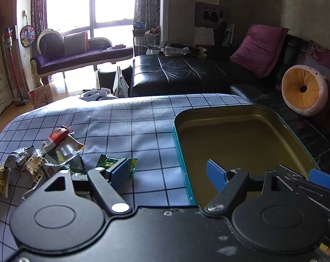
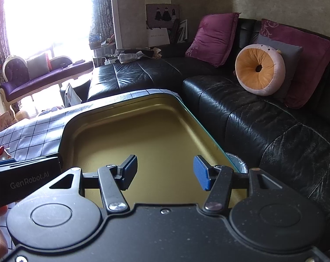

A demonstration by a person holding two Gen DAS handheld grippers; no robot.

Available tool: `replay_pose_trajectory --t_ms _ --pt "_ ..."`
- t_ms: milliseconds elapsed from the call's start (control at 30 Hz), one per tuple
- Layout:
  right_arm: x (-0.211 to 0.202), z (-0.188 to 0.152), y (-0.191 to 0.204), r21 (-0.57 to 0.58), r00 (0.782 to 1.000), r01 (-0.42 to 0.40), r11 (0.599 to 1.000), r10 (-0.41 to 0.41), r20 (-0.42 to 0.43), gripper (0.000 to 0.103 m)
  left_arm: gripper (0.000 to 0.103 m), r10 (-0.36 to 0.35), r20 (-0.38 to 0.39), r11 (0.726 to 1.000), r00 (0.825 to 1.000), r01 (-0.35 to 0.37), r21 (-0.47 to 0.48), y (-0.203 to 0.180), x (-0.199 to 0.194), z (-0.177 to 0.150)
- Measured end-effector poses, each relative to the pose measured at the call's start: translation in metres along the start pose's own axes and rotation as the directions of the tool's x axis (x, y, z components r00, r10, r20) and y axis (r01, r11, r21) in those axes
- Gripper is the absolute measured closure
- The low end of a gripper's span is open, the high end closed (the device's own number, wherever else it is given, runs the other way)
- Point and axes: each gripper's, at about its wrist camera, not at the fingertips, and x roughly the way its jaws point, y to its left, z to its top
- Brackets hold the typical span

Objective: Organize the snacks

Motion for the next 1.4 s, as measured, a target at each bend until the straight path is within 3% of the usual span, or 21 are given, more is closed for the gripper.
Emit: replay_pose_trajectory --t_ms 1400 --pt "-0.0006 0.0005 0.0016 -0.002 1.000 -0.001 1.000 0.001 -0.003 0.042 0.023 -0.009 -0.008 1.000 1.000 0.010 0.007 0.0014 0.0023 0.0003"
